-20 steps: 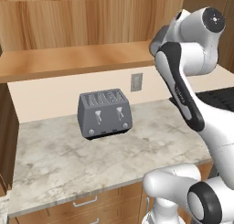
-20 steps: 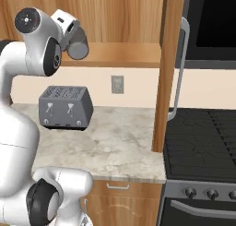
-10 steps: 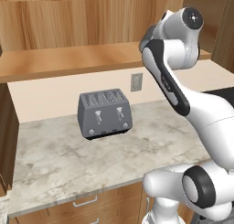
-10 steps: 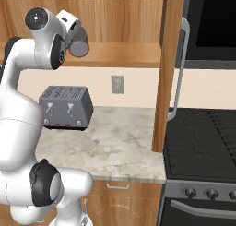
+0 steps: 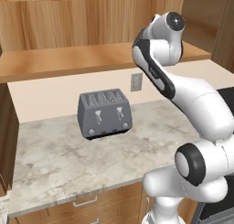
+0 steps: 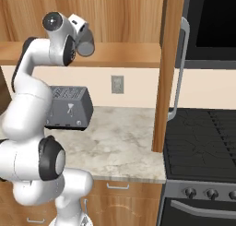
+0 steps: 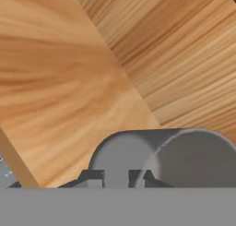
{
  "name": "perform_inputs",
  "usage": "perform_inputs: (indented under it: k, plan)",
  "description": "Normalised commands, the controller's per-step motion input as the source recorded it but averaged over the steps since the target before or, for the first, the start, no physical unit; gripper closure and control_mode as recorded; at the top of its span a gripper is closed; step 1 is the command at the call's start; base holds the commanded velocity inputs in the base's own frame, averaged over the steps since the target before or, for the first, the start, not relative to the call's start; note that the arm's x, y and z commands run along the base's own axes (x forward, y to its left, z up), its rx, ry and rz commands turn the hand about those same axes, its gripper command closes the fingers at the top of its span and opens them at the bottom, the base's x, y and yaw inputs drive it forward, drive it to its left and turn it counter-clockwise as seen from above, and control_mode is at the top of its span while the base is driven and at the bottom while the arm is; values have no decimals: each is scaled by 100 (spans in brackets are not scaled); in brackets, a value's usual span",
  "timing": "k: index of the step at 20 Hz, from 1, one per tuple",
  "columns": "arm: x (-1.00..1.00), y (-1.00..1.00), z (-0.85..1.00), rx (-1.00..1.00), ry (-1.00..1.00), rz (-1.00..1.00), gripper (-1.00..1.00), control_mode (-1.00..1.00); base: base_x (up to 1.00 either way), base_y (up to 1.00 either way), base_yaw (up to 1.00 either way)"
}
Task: Move the glass cup from next to the sink to the open cabinet. Then, move the bowl with the onion to the fridge to clear the area for faucet cleaning.
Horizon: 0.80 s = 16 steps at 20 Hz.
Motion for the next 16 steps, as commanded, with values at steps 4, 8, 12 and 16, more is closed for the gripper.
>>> perform_inputs:
  k: [4,8,12,16]
  plan:
    - [94,0,0,0,3,0,100,-100,0,0,0]
    - [98,0,-27,0,11,0,100,-100,0,0,0]
    - [92,5,-52,0,13,0,100,-100,0,0,0]
    - [48,12,-49,0,8,0,-100,-100,0,0,0]
